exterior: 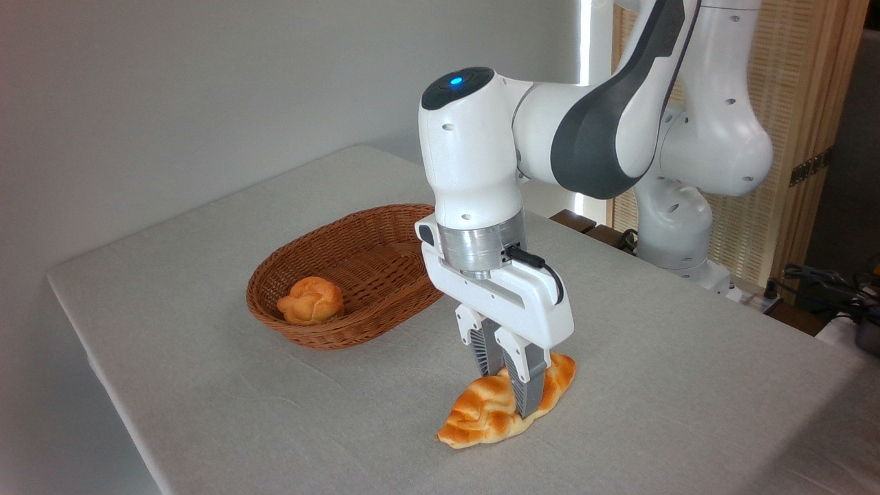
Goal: Put bread into the basket
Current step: 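Lower the gripper onto the braided loaf and close on it, then lift the braided loaf and lower it into the wicker basket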
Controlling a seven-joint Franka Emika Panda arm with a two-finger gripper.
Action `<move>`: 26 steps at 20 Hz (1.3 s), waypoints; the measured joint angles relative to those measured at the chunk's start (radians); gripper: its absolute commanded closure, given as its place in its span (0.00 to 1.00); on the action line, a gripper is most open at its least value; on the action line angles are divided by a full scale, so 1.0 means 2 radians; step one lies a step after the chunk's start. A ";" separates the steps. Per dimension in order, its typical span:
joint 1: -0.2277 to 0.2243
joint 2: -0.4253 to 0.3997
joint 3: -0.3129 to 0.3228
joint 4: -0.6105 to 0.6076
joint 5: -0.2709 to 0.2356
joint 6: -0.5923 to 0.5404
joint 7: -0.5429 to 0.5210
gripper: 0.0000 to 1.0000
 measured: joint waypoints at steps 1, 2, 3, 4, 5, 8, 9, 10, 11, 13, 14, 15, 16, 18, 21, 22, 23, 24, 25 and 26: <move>-0.002 -0.001 0.000 0.010 -0.002 -0.023 0.000 0.63; -0.007 -0.002 -0.001 0.027 -0.010 -0.060 0.000 0.63; -0.016 -0.005 -0.001 0.049 -0.024 -0.105 0.000 0.62; -0.026 -0.008 -0.003 0.077 -0.041 -0.153 -0.001 0.61; -0.032 -0.011 -0.006 0.104 -0.059 -0.194 -0.003 0.61; -0.042 -0.018 -0.024 0.164 -0.134 -0.260 -0.026 0.59; -0.044 -0.018 -0.035 0.171 -0.148 -0.265 -0.043 0.58; -0.046 -0.017 -0.048 0.172 -0.155 -0.267 -0.058 0.55; -0.048 -0.015 -0.065 0.172 -0.160 -0.267 -0.075 0.54; -0.051 -0.006 -0.095 0.171 -0.164 -0.267 -0.104 0.41; -0.052 0.000 -0.108 0.171 -0.167 -0.267 -0.115 0.30; -0.054 0.006 -0.117 0.171 -0.169 -0.266 -0.123 0.15; -0.055 0.013 -0.124 0.171 -0.172 -0.264 -0.129 0.08; -0.056 0.029 -0.133 0.171 -0.181 -0.246 -0.153 0.00; -0.061 0.053 -0.140 0.171 -0.188 -0.214 -0.177 0.00; -0.063 0.059 -0.140 0.171 -0.188 -0.210 -0.179 0.00; -0.064 0.063 -0.140 0.171 -0.188 -0.209 -0.179 0.00; -0.064 0.065 -0.140 0.171 -0.188 -0.209 -0.179 0.00; -0.064 0.066 -0.140 0.171 -0.188 -0.209 -0.179 0.00; -0.064 0.065 -0.140 0.171 -0.188 -0.210 -0.179 0.00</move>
